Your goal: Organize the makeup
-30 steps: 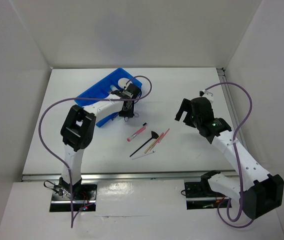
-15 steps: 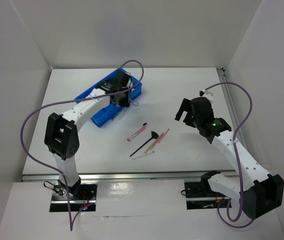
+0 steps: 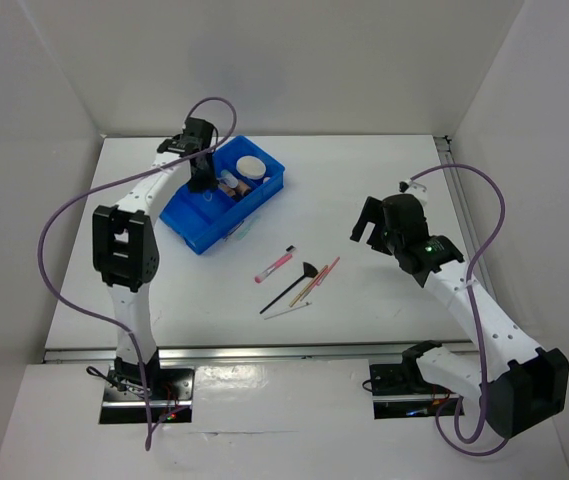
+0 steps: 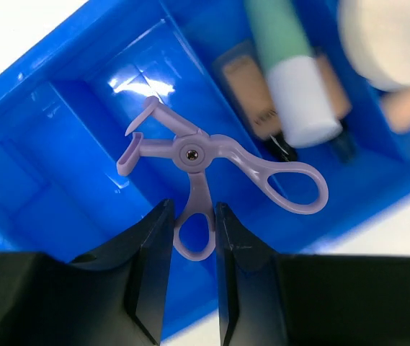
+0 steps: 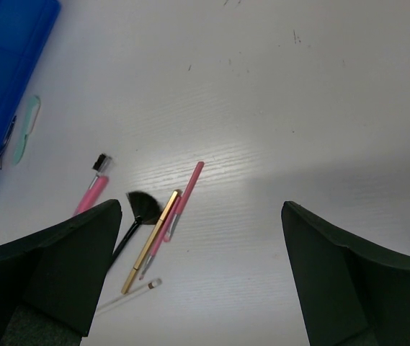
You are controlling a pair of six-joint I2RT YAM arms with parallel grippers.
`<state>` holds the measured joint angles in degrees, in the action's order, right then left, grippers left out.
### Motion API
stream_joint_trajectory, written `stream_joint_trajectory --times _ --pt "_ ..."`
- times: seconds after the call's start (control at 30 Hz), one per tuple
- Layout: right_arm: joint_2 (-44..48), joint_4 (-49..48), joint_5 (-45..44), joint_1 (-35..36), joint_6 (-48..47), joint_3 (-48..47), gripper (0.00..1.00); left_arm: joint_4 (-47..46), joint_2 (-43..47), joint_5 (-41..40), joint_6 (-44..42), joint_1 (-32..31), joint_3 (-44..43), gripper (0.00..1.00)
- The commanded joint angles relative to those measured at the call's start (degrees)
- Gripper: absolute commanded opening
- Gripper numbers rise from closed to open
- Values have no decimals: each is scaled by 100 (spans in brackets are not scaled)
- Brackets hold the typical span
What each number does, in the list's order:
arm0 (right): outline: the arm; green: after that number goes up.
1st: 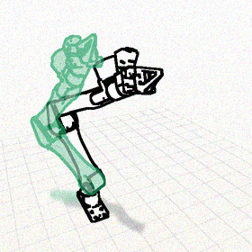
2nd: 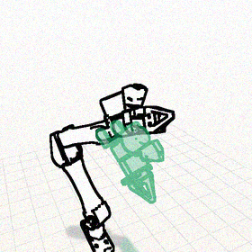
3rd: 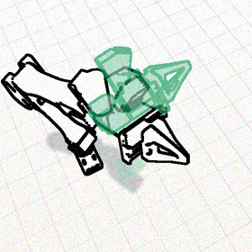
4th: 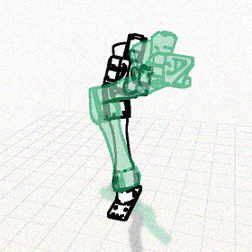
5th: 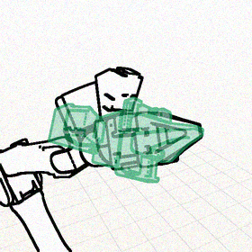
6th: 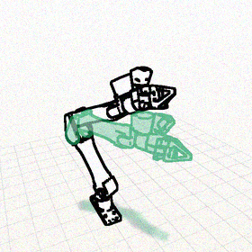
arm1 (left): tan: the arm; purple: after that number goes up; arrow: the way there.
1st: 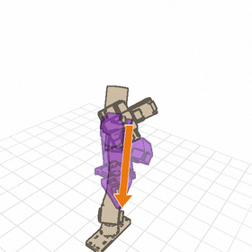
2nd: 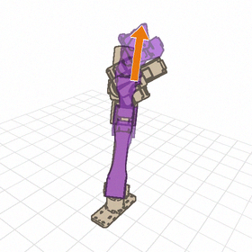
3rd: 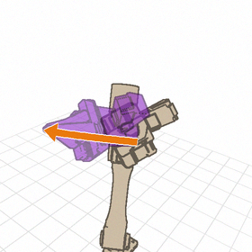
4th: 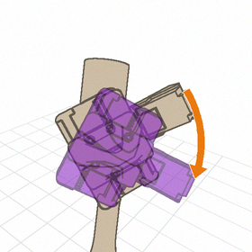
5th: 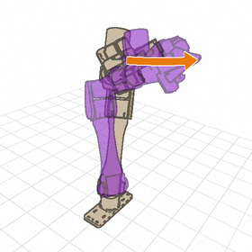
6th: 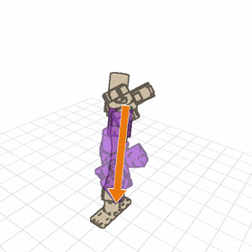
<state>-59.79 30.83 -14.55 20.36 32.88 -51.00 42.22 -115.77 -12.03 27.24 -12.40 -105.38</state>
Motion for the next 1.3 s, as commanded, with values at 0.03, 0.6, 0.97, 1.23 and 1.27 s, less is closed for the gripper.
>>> stream_joint_trajectory --times 0.03,0.6,0.97,1.23,1.27 --pt "-59 -147 -66 -23 -98 -173 100 146 -473 -282 27 54 -351 0" --pt "-270 -209 48 -23 -98 -226 100 -3 -623 -132 89 107 0 38" --pt "-148 -209 154 -23 -98 -226 100 -117 246 -307 35 -77 106 76" --pt "-94 -156 154 -23 -45 -164 100 -223 1494 -634 -228 -850 605 50" --pt "-94 -156 154 -23 -45 -164 100 -318 1574 -494 -368 -965 720 42"
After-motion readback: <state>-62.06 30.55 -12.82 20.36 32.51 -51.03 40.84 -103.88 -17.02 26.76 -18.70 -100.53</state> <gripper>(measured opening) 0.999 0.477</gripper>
